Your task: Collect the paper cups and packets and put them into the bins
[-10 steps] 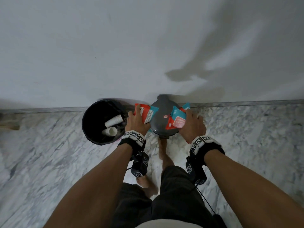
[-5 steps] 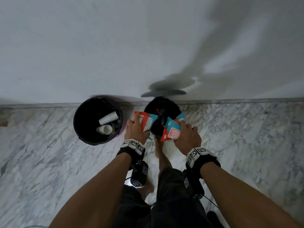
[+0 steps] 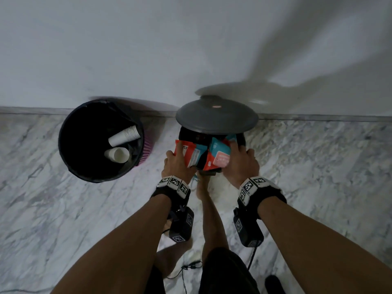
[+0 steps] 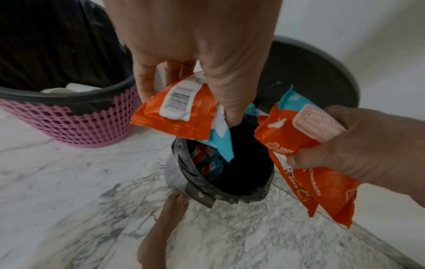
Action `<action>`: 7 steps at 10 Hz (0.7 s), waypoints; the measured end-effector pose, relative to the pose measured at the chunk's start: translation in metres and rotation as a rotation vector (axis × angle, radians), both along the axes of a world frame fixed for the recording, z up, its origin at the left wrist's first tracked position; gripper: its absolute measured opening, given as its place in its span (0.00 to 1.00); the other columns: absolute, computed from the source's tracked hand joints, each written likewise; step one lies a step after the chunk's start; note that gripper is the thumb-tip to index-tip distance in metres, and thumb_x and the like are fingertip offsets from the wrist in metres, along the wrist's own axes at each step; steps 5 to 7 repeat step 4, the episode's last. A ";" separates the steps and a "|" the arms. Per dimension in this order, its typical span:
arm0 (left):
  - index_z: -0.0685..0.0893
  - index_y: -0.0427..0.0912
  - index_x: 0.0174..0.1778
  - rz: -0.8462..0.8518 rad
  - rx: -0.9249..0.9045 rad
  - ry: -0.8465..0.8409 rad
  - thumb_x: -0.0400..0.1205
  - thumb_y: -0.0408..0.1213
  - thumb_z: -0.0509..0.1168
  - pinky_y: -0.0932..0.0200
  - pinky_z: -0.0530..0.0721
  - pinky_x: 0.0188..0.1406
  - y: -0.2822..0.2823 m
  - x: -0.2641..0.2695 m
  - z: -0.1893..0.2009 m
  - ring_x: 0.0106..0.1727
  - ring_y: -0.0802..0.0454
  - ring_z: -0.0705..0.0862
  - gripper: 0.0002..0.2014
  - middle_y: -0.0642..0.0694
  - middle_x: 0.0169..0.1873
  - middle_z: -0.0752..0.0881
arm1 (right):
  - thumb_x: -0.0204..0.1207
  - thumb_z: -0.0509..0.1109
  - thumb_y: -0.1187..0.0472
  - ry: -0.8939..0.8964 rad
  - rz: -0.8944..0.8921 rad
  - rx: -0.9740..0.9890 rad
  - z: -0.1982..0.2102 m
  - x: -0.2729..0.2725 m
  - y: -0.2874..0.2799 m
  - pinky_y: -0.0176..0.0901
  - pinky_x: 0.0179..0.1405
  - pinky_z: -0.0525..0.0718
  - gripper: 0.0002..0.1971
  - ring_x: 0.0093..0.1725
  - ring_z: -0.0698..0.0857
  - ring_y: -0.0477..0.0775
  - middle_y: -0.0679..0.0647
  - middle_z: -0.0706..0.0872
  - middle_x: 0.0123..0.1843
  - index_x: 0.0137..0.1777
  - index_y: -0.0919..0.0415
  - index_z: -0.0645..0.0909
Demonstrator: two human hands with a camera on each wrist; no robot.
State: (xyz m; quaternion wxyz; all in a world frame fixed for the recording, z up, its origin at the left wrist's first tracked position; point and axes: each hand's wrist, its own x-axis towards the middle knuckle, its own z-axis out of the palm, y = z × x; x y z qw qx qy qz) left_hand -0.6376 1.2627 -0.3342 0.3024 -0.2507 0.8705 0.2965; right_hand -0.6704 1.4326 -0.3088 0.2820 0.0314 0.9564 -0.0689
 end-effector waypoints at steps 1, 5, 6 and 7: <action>0.51 0.53 0.81 0.039 0.049 0.035 0.73 0.44 0.72 0.42 0.81 0.53 0.007 -0.016 -0.020 0.60 0.33 0.78 0.45 0.37 0.61 0.72 | 0.66 0.76 0.57 -0.009 0.001 -0.007 -0.013 -0.014 0.000 0.61 0.54 0.81 0.42 0.67 0.74 0.69 0.62 0.75 0.69 0.79 0.54 0.60; 0.52 0.42 0.81 0.111 0.161 0.061 0.75 0.40 0.69 0.50 0.75 0.54 0.004 -0.025 -0.005 0.64 0.33 0.77 0.43 0.32 0.66 0.75 | 0.68 0.73 0.52 0.061 -0.016 -0.097 0.000 -0.017 0.001 0.62 0.53 0.83 0.33 0.67 0.74 0.68 0.60 0.72 0.70 0.73 0.54 0.69; 0.52 0.42 0.81 0.111 0.161 0.061 0.75 0.40 0.69 0.50 0.75 0.54 0.004 -0.025 -0.005 0.64 0.33 0.77 0.43 0.32 0.66 0.75 | 0.68 0.73 0.52 0.061 -0.016 -0.097 0.000 -0.017 0.001 0.62 0.53 0.83 0.33 0.67 0.74 0.68 0.60 0.72 0.70 0.73 0.54 0.69; 0.52 0.42 0.81 0.111 0.161 0.061 0.75 0.40 0.69 0.50 0.75 0.54 0.004 -0.025 -0.005 0.64 0.33 0.77 0.43 0.32 0.66 0.75 | 0.68 0.73 0.52 0.061 -0.016 -0.097 0.000 -0.017 0.001 0.62 0.53 0.83 0.33 0.67 0.74 0.68 0.60 0.72 0.70 0.73 0.54 0.69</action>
